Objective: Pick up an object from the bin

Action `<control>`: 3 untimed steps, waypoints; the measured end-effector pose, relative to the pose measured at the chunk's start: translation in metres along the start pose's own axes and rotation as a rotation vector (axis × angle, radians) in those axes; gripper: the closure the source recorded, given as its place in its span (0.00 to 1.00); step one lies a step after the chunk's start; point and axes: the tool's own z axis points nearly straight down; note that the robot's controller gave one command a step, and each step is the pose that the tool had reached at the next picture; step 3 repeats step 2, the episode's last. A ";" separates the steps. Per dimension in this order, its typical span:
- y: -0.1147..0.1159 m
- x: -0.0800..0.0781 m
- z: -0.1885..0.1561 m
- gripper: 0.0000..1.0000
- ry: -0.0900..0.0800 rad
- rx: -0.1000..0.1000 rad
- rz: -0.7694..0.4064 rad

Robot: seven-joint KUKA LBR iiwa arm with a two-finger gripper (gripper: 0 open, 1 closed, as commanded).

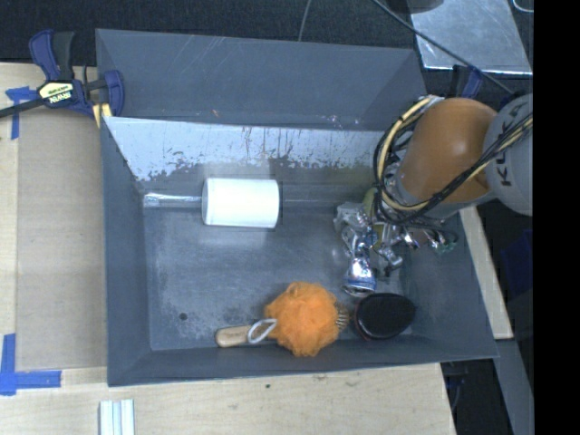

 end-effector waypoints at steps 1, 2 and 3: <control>-0.002 -0.003 -0.005 1.00 -0.012 0.006 0.002; -0.014 -0.024 -0.133 1.00 -0.025 0.014 -0.008; -0.014 -0.024 -0.133 1.00 -0.025 0.014 -0.008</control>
Offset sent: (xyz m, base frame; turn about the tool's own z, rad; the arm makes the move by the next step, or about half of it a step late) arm 0.0000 0.0000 0.0000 0.0000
